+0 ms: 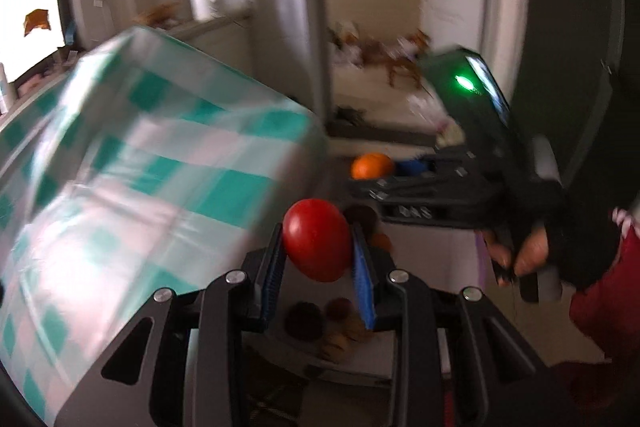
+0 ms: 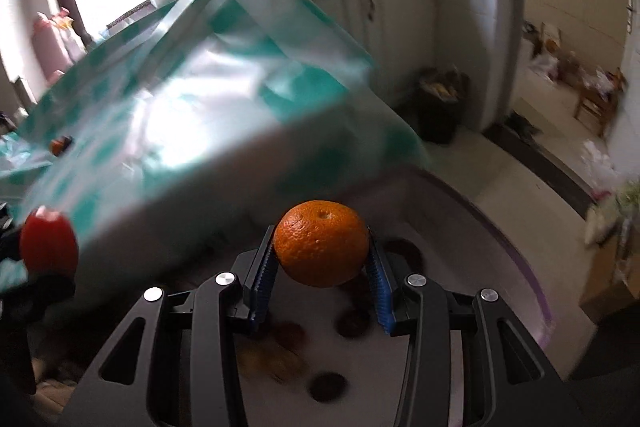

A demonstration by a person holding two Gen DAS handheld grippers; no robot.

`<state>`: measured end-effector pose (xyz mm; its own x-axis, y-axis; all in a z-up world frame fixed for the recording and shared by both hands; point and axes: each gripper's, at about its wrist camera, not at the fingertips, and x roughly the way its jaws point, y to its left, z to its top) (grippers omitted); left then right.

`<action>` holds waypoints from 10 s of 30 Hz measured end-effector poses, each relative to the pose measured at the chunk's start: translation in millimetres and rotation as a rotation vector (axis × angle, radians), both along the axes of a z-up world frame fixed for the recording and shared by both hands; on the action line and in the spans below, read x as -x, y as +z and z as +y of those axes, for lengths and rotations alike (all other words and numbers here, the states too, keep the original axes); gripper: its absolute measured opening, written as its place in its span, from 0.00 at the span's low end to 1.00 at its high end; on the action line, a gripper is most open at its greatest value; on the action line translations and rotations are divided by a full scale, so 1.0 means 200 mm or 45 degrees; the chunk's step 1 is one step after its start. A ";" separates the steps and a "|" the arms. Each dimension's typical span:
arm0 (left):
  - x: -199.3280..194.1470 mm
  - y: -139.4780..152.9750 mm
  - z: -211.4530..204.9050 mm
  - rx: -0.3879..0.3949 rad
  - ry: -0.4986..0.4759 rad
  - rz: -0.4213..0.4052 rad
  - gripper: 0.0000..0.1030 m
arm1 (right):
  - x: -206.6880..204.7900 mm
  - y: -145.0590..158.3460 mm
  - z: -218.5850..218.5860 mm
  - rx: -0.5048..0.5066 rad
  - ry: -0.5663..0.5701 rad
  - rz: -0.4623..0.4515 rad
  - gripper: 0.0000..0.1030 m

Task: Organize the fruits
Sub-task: 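Open the right tool over the box while the left tool releases the tomato, then move both open tools back over the last fruit on the table, then grasp the dark brown dried fruit with the right tool, then grasp the small orange with the left tool, then carry the dried fruit and small orange off the table over the white box, then open the right tool over the box while the left tool releases the orange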

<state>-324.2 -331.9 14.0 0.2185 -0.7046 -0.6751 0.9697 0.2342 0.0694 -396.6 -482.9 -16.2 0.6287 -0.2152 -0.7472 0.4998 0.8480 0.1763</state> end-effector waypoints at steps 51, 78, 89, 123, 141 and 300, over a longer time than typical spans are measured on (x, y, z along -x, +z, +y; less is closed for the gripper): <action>0.03 -0.82 -0.45 -0.521 -0.142 0.198 0.78 | 0.08 -0.67 -0.14 -0.055 0.053 0.717 0.70; -0.85 0.25 0.87 0.271 0.855 -0.179 0.98 | -0.67 0.48 0.63 0.239 0.365 -0.048 0.84; -1.53 0.16 1.73 0.150 1.544 -0.087 0.98 | -1.50 0.36 1.36 0.129 0.732 0.025 0.84; -1.64 0.01 1.97 0.250 1.682 0.292 0.98 | -2.37 0.24 1.90 0.168 0.867 0.055 0.38; -1.68 -0.01 1.90 0.264 1.585 0.328 0.98 | -2.11 0.32 1.67 -0.111 0.873 -0.104 0.79; -0.10 -0.75 -0.38 -0.476 0.073 0.019 0.36 | -0.12 -0.58 -0.21 -0.172 -0.266 0.370 0.42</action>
